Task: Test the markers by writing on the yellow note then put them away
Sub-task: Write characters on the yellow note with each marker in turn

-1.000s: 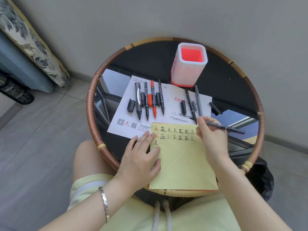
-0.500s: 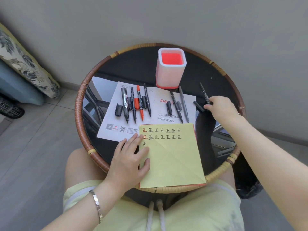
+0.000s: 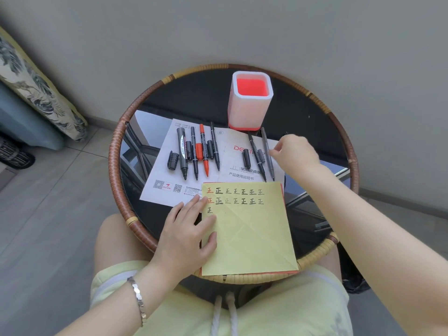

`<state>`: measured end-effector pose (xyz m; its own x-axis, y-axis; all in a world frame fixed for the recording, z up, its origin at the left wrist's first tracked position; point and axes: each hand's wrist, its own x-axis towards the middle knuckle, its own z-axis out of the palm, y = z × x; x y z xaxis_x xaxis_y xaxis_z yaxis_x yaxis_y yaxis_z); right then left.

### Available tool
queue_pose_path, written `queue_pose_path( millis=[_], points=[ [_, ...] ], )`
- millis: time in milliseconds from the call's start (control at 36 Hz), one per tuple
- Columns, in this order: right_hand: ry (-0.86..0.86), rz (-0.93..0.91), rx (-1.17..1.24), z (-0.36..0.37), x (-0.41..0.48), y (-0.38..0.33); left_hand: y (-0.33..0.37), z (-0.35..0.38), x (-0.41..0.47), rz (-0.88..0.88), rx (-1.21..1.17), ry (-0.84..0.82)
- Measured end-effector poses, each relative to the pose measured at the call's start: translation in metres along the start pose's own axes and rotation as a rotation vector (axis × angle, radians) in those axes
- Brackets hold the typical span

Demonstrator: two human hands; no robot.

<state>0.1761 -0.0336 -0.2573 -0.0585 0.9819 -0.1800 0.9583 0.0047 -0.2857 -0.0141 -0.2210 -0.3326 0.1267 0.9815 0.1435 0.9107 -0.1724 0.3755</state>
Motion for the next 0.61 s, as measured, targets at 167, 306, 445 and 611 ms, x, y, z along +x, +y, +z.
queue_pose_path(
  millis=[167,306,445,611],
  points=[
    [-0.098,0.120,-0.045,0.015,0.010,-0.010,-0.001,0.001,0.000,0.003,-0.009,0.005],
    [-0.125,0.143,0.085,0.008,0.005,-0.007,0.000,0.001,0.000,0.003,-0.002,0.000],
    [0.045,0.066,0.424,-0.016,-0.022,-0.011,0.000,0.001,0.000,0.003,-0.006,0.013],
    [0.216,-0.084,0.862,-0.011,-0.077,-0.014,0.000,0.002,0.000,0.007,-0.013,0.034]
  ],
)
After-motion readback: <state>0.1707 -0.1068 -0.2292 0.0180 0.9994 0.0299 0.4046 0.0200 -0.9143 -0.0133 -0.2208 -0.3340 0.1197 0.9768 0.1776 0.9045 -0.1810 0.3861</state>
